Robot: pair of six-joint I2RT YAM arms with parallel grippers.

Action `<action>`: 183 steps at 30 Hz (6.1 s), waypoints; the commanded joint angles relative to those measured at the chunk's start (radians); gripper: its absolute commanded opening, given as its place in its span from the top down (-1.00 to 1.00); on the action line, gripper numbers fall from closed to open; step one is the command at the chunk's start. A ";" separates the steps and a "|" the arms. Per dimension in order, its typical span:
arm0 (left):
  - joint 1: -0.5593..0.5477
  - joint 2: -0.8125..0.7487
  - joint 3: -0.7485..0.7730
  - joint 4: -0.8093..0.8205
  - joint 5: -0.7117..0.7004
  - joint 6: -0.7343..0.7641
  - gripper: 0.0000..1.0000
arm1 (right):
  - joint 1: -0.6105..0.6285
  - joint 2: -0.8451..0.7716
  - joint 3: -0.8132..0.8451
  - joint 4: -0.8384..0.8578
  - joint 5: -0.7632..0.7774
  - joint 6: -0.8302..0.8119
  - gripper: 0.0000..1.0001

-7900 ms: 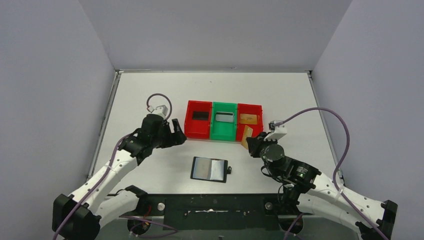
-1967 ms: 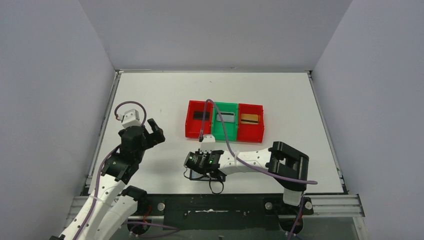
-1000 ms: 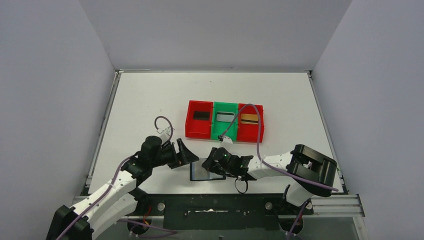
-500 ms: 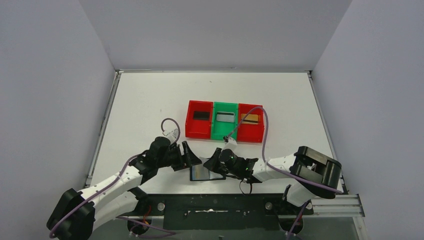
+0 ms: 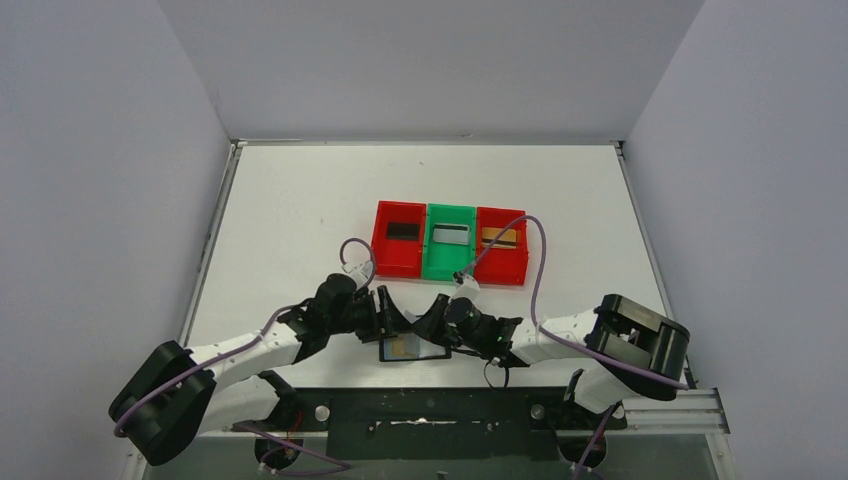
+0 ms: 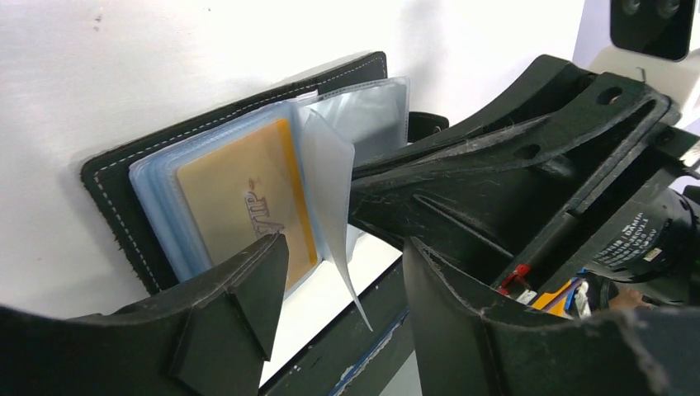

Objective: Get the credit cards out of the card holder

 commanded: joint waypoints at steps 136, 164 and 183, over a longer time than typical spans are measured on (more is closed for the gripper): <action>0.095 -0.385 0.101 -0.453 -0.350 0.028 -0.57 | -0.114 -0.051 0.649 -0.819 0.182 -0.336 -0.50; 0.092 -0.148 0.103 -0.295 -0.054 0.091 -0.03 | 0.024 -0.013 0.182 -0.306 -0.031 -0.014 0.21; 0.040 0.014 0.139 -0.257 -0.027 0.141 0.20 | 0.007 0.053 0.106 -0.239 -0.043 0.056 0.56</action>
